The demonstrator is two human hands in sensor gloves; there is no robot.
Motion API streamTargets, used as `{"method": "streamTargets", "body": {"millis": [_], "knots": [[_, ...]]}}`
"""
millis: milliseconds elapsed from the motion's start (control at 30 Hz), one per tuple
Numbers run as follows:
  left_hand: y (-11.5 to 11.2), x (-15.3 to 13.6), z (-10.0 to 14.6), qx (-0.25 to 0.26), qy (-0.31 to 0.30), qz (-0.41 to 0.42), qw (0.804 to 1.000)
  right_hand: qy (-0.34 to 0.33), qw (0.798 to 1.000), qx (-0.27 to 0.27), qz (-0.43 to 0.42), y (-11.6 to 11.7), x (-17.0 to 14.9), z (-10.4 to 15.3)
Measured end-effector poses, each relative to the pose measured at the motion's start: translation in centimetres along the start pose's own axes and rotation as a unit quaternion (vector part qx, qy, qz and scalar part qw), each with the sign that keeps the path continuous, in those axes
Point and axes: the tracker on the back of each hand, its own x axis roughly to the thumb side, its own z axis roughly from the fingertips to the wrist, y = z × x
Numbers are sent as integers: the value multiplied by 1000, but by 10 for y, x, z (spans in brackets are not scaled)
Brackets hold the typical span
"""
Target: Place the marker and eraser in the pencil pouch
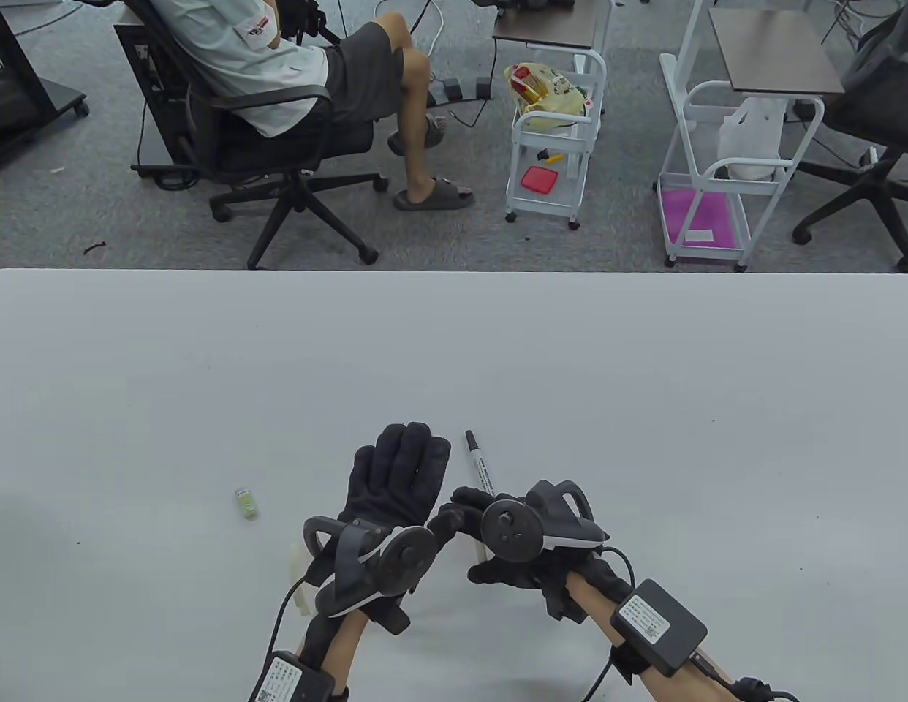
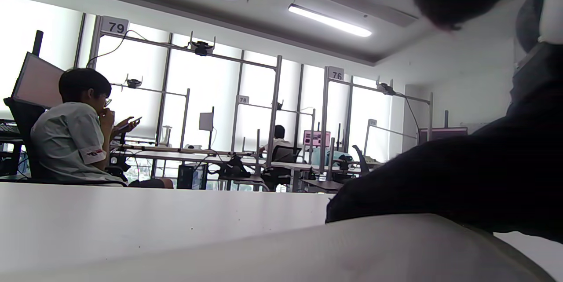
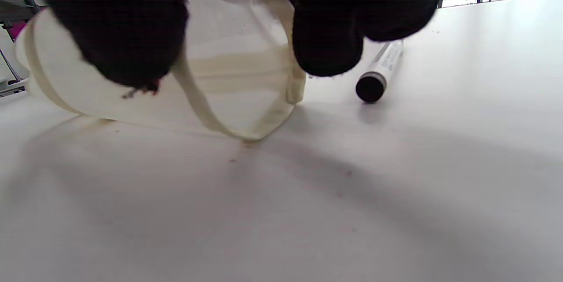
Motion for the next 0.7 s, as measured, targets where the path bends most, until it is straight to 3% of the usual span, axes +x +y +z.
{"method": "streamTargets", "body": {"millis": [167,433,700], "knots": [[1,-2,0,3,6,-3,1000,-19,998,-59,10,-7,4,11],[10,-1,3,34,27,-8,999,18,982,-172,71,-43,2,56],[13,-14,3,55,65,53,995,90,963,-254,15,-68,-36,101]]}}
